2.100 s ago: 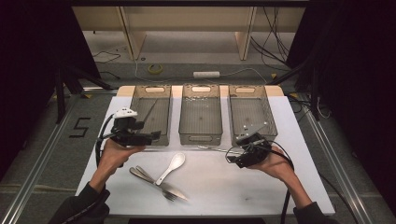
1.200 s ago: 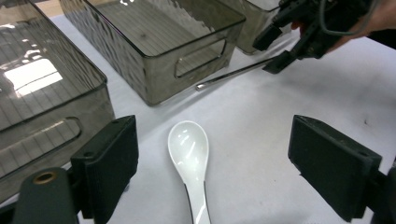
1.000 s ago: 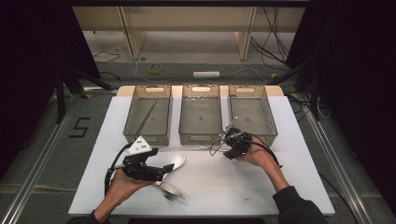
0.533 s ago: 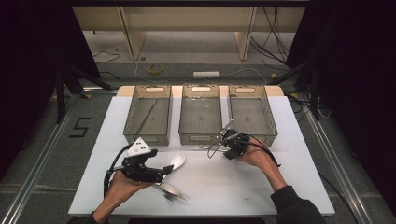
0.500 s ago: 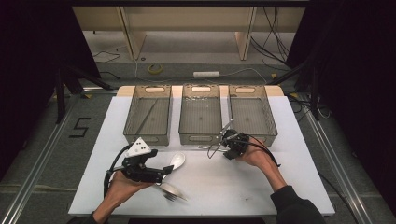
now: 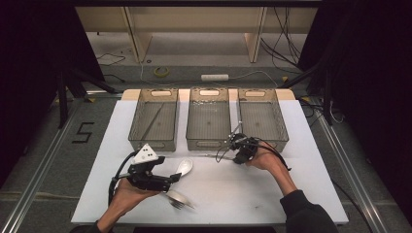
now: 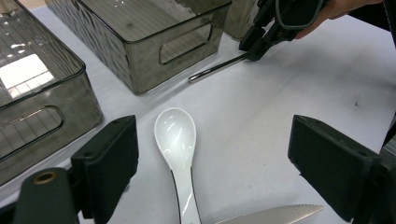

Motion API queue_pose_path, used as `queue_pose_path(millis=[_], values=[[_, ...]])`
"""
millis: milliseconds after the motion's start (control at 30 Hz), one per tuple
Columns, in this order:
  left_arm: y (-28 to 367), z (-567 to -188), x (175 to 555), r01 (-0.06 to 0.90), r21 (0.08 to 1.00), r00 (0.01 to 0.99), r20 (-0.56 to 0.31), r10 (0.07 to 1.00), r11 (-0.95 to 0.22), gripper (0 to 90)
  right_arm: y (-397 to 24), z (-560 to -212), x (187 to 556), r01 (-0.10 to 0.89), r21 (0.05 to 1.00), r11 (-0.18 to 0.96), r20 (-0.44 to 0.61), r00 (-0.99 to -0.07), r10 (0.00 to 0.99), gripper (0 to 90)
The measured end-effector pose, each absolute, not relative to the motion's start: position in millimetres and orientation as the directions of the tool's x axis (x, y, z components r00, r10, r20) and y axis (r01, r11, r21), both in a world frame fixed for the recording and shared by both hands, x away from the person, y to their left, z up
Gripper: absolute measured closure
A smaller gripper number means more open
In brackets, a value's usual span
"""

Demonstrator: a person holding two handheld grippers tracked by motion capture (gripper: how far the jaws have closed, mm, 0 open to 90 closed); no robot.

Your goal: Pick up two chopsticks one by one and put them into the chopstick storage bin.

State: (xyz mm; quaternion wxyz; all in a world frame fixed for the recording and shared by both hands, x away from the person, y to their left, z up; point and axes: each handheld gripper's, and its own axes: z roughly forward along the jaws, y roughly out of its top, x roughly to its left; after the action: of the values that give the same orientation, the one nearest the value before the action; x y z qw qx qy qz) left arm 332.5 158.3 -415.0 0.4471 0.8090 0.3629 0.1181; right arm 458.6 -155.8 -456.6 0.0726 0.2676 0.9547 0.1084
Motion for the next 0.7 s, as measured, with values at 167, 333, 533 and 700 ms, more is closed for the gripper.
queue_pose_path(millis=[167,333,533,700], values=[[158.7,-415.1,332.3,0.482,0.807,0.71,-0.131,0.692,-0.342,15.9,-154.8,-456.1,458.7,0.494,0.221,0.841,-0.064,-0.853,0.518,77.0],[158.4,-415.0,332.3,0.482,0.807,0.709,-0.13,0.693,-0.342,15.9,-151.5,-455.8,459.5,0.479,0.193,0.857,-0.067,-0.864,0.498,78.1],[157.4,-415.3,331.9,0.482,0.808,0.708,-0.131,0.694,-0.34,15.9,-149.0,-455.5,458.9,0.455,0.175,0.873,-0.066,-0.879,0.472,82.5],[157.0,-415.8,332.4,0.487,0.804,0.705,-0.13,0.697,-0.343,15.9,-147.0,-455.5,458.2,0.439,0.165,0.883,-0.072,-0.888,0.454,84.3]])
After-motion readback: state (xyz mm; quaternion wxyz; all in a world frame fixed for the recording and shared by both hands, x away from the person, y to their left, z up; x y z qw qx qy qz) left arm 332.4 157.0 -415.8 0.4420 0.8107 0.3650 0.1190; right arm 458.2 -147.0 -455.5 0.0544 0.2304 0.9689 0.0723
